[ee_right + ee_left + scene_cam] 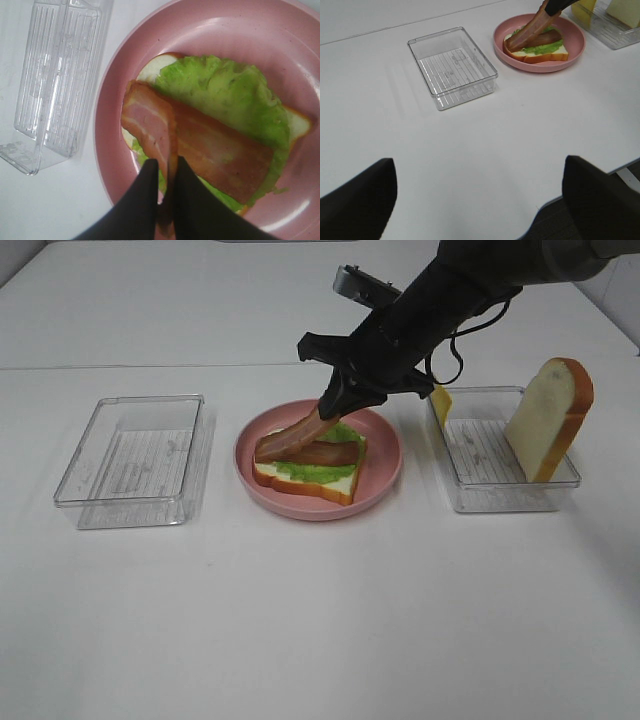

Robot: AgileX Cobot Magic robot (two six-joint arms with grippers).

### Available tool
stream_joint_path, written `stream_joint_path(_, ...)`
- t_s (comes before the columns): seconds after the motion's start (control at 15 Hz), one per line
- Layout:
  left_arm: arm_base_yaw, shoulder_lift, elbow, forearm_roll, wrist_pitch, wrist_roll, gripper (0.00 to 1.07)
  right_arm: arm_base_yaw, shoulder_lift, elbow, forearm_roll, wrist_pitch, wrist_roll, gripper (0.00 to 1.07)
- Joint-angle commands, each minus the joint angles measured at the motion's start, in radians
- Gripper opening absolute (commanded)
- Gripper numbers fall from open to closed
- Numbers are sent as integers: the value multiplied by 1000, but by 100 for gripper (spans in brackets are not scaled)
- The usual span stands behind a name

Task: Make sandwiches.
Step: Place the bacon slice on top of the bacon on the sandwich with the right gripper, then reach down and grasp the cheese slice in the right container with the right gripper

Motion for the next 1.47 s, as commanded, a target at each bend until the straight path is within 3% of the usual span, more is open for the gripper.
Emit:
stream_joint_path(0.07,-4,-21,2,3,-4,-2,85,-3,-9,-3,-4,-1,4,42)
stream_joint_path(0.2,-4,-21,2,3,-4,-2,85,-3,-9,-3,-4,0,2,66)
stream_joint_path(0.33,-4,-21,2,3,-4,-2,85,-3,-13,-3,-11,3,-6,75)
stream_joint_path(0.73,-4,-21,2,3,-4,-2,85,-5,-92,-3,-140,13,60,75)
stream_joint_path(0.93,-4,-21,2,3,-4,-2,85,-5,-129,-31,-359,53,191,75)
stream_joint_path(1.13,-4,-21,2,3,-4,-2,85,-5,-119,-175,-597,199,311,75)
stream_joint_path(1.47,-4,-21,2,3,-4,-2,85,-61,-107,-213,-615,225,335,75)
